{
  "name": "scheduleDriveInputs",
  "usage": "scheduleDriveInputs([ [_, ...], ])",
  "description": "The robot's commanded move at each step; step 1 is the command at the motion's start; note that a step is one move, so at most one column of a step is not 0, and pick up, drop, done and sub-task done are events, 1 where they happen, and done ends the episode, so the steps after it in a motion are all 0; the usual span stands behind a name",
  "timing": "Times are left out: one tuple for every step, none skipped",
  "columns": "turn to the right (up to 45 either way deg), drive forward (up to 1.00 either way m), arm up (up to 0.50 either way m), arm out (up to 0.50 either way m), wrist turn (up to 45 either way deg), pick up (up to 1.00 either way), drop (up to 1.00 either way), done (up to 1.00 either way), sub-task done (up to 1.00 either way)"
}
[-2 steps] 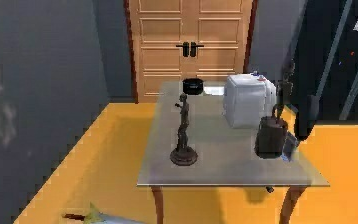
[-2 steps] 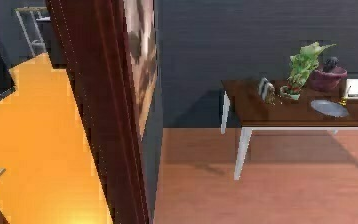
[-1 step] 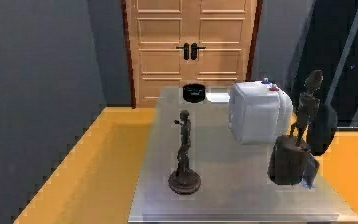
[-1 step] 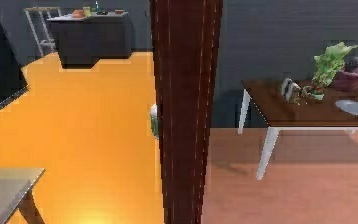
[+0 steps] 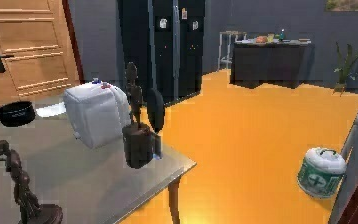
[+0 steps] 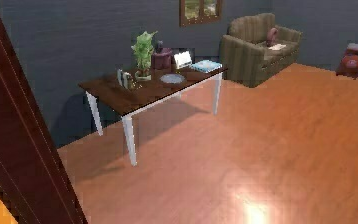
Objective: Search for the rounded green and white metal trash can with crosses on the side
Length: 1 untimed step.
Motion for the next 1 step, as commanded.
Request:
scheduleDriveInputs([
  [0.0,0.4,0.0,0.0,0.0,0.0,0.0,0.0,0.0],
])
